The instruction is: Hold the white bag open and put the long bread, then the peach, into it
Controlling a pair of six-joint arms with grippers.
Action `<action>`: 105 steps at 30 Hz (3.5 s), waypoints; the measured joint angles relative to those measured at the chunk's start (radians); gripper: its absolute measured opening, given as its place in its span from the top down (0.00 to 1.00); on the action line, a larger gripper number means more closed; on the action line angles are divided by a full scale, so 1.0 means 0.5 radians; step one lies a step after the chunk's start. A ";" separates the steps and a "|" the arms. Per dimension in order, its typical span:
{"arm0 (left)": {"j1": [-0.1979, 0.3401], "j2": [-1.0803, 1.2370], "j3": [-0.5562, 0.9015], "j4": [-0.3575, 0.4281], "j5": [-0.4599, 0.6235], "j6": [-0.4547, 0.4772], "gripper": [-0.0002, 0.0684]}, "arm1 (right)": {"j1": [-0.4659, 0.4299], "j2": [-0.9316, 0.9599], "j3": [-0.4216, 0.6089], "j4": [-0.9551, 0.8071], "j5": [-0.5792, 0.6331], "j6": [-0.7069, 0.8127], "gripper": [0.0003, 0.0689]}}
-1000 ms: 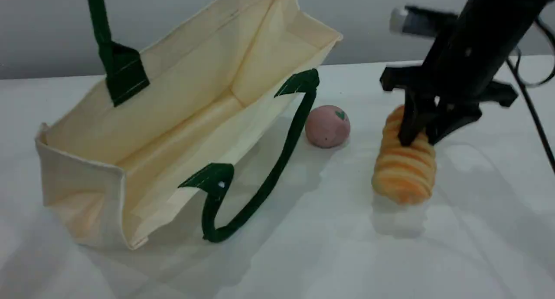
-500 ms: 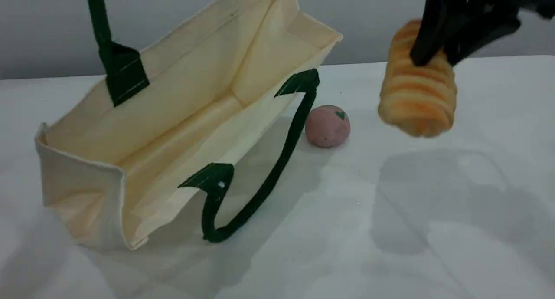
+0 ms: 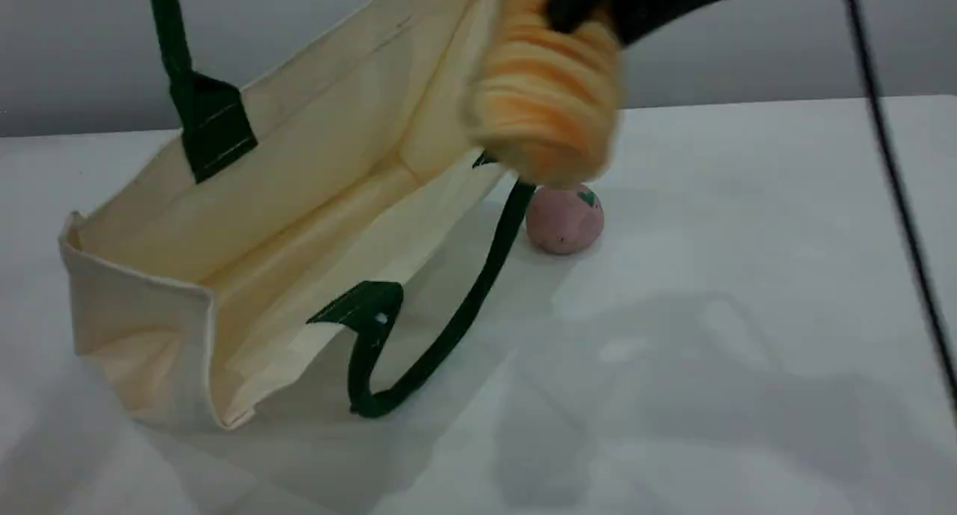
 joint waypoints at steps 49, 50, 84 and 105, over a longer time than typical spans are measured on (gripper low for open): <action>0.000 0.000 0.000 -0.036 0.000 -0.001 0.87 | 0.089 0.775 -0.002 2.002 -0.324 -1.666 0.14; 0.000 0.000 0.000 -0.036 0.000 -0.001 0.87 | 0.081 0.773 -0.002 2.002 -0.315 -1.661 0.15; 0.423 -0.088 -0.004 0.011 0.002 -0.089 0.87 | -0.234 0.793 -0.279 1.285 -0.543 -1.698 0.16; 0.423 -0.088 -0.004 0.001 0.002 -0.092 0.87 | -0.229 1.170 -0.283 0.796 -0.832 -1.523 0.16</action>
